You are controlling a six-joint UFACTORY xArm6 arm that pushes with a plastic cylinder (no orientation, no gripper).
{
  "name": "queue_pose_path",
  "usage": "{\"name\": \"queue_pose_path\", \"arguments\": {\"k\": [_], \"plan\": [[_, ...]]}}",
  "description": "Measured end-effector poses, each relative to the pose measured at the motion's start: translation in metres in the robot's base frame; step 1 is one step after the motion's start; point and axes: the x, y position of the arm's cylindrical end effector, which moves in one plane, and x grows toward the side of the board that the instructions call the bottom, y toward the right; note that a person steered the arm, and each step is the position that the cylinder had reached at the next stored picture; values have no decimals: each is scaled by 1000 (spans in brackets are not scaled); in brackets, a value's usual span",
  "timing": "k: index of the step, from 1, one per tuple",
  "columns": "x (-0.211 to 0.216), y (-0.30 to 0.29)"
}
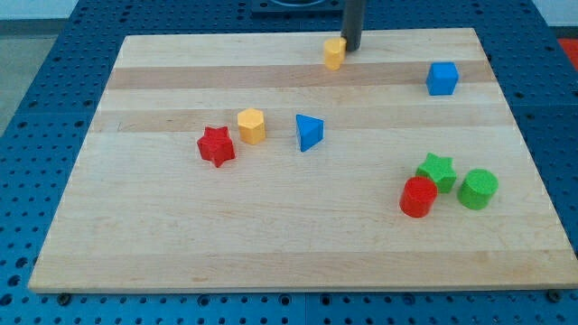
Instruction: Move yellow heart to the blue triangle
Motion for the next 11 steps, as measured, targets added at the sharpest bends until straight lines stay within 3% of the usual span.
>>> {"name": "queue_pose_path", "arguments": {"k": [1,3,4,5,6,7,9,11], "plan": [[37,-3],[37,-3],[3,17],[-3,-13],[24,-106],[48,-147],[54,-242],[64,-189]]}}
